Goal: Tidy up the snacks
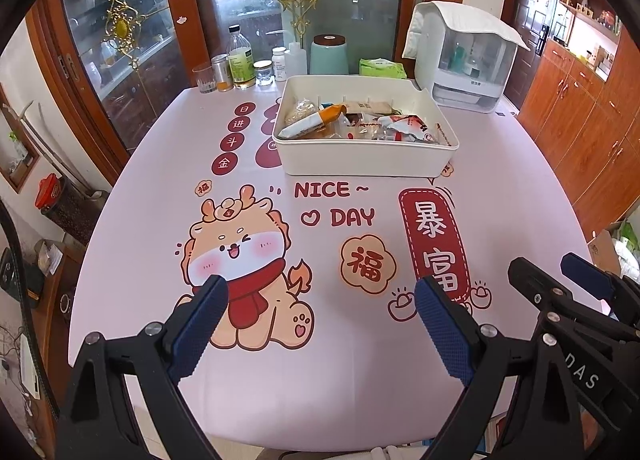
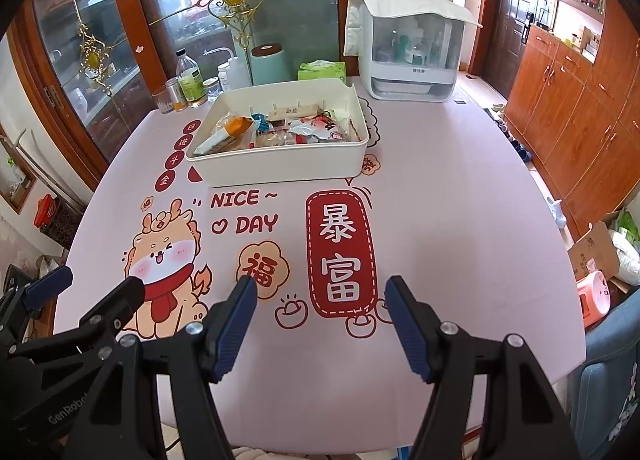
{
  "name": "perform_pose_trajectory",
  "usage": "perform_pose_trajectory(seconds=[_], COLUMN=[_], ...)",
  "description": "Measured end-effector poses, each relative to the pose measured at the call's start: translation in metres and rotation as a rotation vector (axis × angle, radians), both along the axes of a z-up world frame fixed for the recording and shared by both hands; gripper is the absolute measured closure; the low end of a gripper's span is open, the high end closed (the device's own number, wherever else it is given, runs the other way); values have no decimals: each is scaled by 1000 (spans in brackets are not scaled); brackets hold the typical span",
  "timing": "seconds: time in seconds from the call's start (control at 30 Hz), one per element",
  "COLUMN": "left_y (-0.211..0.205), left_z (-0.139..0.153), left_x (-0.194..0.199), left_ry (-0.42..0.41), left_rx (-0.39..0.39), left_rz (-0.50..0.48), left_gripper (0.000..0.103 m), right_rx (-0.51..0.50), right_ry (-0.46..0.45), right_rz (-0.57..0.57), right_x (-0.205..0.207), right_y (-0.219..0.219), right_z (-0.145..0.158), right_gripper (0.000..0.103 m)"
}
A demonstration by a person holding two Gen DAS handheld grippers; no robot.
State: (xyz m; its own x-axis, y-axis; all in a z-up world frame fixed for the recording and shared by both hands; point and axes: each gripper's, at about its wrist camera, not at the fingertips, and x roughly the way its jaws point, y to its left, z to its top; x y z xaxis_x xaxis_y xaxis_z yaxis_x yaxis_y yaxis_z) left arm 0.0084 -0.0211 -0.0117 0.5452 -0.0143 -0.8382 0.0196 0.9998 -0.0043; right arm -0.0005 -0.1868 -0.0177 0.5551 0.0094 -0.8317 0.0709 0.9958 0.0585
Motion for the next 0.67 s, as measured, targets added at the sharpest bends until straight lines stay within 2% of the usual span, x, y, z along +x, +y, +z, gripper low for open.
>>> perform_pose_trajectory(seconds=[0.67], left_y=[5], left_z=[-3], left_x=[-1], left_ry=[7], left_rx=[-4], left_rz=[0], left_gripper=[9], right_rx=[6], right_ry=[5], right_rz=[4], right_x=[-2], right_y=[6], right_z=[-1], right_gripper=[36])
